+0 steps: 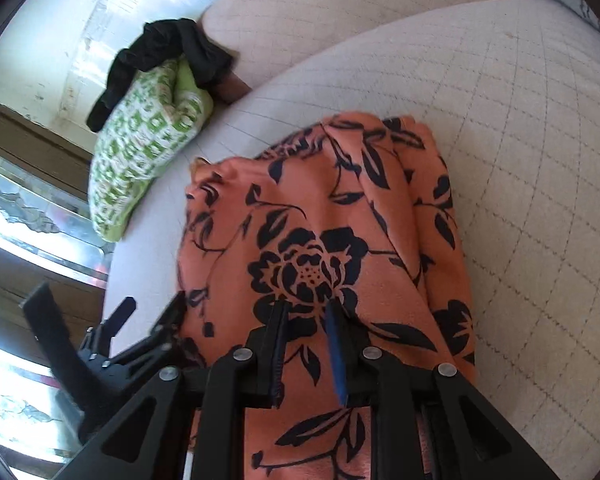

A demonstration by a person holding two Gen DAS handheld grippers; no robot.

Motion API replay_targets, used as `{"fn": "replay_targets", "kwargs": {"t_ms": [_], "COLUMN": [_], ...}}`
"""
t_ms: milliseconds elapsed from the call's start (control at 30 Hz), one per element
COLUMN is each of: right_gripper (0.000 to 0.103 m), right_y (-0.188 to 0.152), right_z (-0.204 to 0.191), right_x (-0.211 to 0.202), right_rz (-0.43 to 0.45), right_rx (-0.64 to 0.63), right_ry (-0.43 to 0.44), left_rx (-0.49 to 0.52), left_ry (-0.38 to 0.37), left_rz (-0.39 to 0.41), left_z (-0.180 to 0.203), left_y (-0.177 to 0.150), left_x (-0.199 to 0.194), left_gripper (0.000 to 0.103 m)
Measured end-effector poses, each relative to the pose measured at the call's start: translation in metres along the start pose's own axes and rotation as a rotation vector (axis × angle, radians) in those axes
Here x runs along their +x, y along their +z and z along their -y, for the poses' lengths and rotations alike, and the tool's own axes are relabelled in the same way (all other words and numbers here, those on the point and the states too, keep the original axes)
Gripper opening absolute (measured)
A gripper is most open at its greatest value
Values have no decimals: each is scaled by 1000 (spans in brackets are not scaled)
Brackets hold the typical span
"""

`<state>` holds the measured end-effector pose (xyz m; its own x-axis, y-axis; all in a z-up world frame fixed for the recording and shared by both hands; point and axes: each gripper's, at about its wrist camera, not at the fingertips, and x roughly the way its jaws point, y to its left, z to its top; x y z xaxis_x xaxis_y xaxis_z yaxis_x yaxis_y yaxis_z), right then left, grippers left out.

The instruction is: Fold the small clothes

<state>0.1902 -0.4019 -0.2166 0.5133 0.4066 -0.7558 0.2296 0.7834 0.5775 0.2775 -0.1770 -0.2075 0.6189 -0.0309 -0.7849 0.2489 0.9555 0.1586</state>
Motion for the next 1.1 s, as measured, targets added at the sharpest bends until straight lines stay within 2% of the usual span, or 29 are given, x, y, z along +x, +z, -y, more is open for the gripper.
{"fn": "replay_targets", "kwargs": {"t_ms": [133,233,267,333,467,700,1100], "right_gripper": [24,24,25,23,23,23,23], "right_y": [2,1,1,2,6,8,10], "right_z": [8,6,8,16,24,21,16], "right_x": [-22,-28,-25,-13,-8,1,10], "right_rz": [75,93,87,46,32,24,23], "right_rx": [16,4,5,36,67,38,14], "right_ry": [37,18,-18,-41,-19,-30,-35], "left_rx": [-60,-45,-30,14,-9,36,36], "left_ry": [-35,-70,-82,-94,-118,-95,-83], "left_rz": [46,60,40,-55,-63,-24,-6], "left_z": [-12,-9,-4,9,11,16,18], "left_y": [3,2,0,-8,-5,-4,-6], "left_x": [-18,-23,-19,2,5,3,0], "left_gripper": [103,103,103,103,103,103,103]}}
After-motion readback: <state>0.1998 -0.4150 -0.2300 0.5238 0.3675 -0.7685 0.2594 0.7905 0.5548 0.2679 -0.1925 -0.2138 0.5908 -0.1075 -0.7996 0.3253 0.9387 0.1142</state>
